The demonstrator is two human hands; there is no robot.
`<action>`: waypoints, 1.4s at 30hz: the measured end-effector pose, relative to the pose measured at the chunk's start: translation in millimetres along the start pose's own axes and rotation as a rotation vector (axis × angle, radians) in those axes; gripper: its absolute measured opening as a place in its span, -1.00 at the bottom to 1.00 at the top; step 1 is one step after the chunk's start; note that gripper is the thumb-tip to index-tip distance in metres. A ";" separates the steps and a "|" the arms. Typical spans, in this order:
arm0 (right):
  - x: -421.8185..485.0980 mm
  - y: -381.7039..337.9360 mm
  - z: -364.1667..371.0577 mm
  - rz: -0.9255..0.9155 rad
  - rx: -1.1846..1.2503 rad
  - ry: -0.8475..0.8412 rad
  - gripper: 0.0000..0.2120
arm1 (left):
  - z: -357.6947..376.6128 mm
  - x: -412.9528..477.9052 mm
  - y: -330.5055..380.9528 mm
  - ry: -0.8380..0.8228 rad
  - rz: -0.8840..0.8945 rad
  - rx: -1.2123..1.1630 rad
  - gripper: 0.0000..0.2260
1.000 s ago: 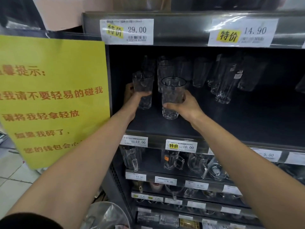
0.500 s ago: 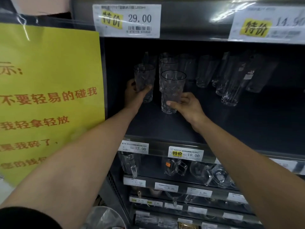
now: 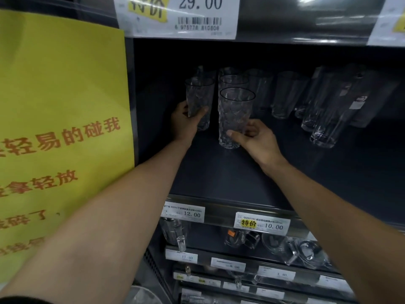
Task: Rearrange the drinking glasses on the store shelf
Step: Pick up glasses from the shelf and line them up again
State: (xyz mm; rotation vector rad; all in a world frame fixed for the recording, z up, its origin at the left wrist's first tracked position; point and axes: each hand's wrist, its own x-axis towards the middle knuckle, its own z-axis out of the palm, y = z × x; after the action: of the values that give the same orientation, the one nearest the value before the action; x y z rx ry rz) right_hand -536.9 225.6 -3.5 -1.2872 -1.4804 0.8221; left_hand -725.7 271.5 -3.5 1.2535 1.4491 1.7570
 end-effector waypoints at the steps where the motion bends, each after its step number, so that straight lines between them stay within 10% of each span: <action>1: 0.9 -0.3 0.3 -0.001 0.000 0.001 -0.55 | 1.3 2.3 -0.9 0.002 0.002 -0.003 -0.57; 42: 5.9 7.8 2.5 -0.043 -0.079 -0.016 -0.50 | 10.7 15.1 -7.0 0.076 -0.030 0.117 -0.65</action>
State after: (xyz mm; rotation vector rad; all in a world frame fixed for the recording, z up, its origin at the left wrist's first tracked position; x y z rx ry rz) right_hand -536.7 233.2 -10.1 -1.3053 -1.5613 0.7542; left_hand -723.6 291.0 -5.5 1.2282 1.6263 1.7396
